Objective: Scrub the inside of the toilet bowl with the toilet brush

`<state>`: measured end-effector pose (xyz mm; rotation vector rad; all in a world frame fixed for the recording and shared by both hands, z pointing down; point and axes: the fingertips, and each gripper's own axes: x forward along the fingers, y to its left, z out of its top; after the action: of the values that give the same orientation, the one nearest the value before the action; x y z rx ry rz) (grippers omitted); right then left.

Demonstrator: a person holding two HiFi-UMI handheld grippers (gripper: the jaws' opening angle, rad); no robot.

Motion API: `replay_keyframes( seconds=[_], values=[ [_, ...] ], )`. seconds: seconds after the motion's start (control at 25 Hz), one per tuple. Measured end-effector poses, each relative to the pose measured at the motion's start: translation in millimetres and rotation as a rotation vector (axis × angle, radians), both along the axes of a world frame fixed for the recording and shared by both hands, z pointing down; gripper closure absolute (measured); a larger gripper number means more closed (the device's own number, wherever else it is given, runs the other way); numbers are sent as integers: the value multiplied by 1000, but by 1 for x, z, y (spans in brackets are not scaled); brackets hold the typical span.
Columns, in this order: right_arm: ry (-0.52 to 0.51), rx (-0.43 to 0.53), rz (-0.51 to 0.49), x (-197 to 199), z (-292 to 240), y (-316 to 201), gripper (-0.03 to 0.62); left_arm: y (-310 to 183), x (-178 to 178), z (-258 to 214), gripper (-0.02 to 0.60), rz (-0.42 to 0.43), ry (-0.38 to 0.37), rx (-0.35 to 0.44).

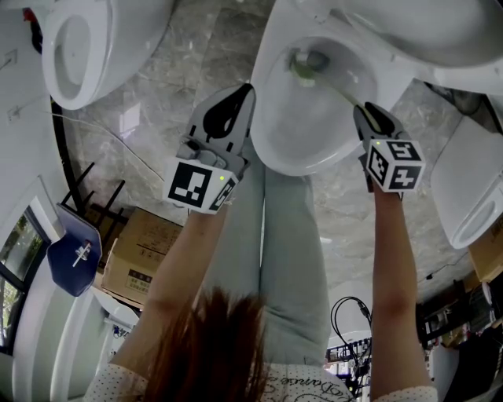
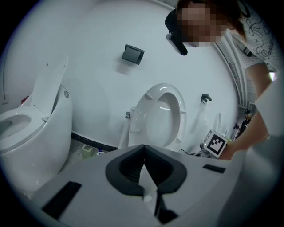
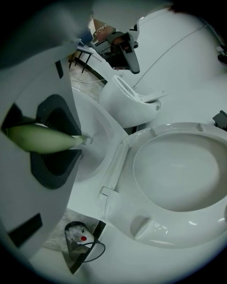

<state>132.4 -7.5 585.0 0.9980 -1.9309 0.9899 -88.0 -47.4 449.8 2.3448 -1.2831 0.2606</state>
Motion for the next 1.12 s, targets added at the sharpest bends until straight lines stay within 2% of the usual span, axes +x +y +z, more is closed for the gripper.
replay_keyframes(
  seconds=[0.28, 0.48, 0.72, 1.12],
  values=[
    [12, 7, -20, 3, -1, 10, 485, 0, 4, -3, 580, 6, -1, 8],
    [8, 29, 7, 9, -14, 10, 485, 1, 7, -8, 580, 14, -2, 14],
    [5, 78, 60, 19, -50, 15, 485, -2, 10, -23, 580, 29, 2, 26],
    [40, 143, 152, 30, -120, 37, 485, -8, 14, -72, 580, 112, -1, 59]
  ],
)
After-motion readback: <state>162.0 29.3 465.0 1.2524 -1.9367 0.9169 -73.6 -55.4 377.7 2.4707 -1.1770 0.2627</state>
